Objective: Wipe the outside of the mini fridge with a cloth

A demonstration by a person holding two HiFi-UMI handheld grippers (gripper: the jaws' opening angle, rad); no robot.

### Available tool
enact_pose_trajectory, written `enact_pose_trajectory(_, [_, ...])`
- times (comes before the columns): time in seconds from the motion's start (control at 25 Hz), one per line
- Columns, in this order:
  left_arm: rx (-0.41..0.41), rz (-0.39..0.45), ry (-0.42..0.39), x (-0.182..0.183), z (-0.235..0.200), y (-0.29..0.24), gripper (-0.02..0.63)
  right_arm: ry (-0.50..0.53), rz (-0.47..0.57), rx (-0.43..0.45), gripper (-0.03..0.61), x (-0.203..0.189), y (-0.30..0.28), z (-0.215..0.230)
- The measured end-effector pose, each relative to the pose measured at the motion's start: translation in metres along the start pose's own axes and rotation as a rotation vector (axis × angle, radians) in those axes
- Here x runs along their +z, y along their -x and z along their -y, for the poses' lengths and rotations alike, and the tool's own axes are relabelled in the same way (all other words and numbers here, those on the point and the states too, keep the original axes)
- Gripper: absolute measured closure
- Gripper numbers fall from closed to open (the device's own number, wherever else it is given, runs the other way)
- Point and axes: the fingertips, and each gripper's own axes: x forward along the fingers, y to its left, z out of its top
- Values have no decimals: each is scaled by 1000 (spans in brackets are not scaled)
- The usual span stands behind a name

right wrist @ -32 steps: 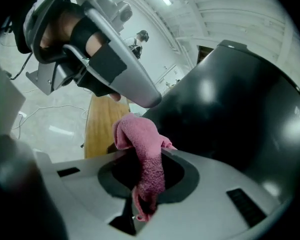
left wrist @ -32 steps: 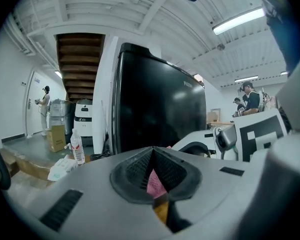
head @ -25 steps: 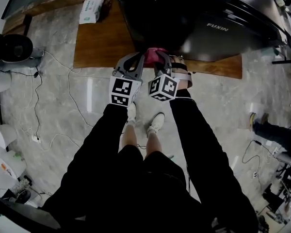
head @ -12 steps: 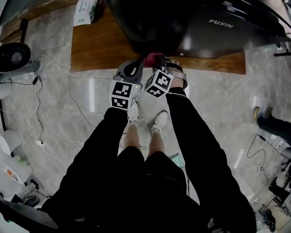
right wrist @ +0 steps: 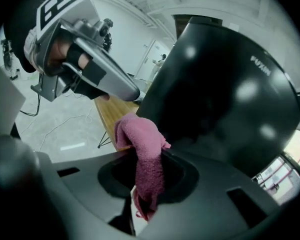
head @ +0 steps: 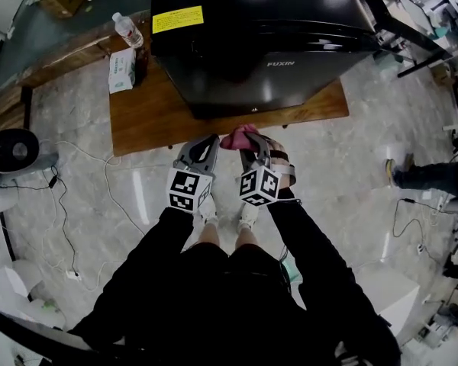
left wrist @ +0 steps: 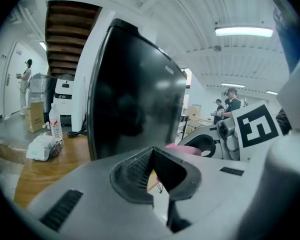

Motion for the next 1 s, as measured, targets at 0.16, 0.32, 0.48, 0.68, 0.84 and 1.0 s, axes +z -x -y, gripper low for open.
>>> enact_pose_trajectory(0.16, [-96,12,-30,34,40,16,607,-55,-30,-94,503,8,66,24])
enact_pose_trajectory(0.32, [-180,52,-68,77,76,27,607,-65,-50,-200,502,17,123,50])
enact_pose_trajectory(0.48, [-193,111,-105,116,99,26,607,-90,-33,-296,502,23,161,87])
enact_pose_trajectory(0.68, [-173,181,-108,167,128,6,607,-92,20,-375,502,24,185,158])
enact_pose_trajectory(0.84, [-120,247,-80,200,138,-22,607,-25,103,-426,502,35,185,220])
enact_pose_trajectory(1.0, [-42,292,-73,228,151,-46,607,19,192,-426,502,37,182,273])
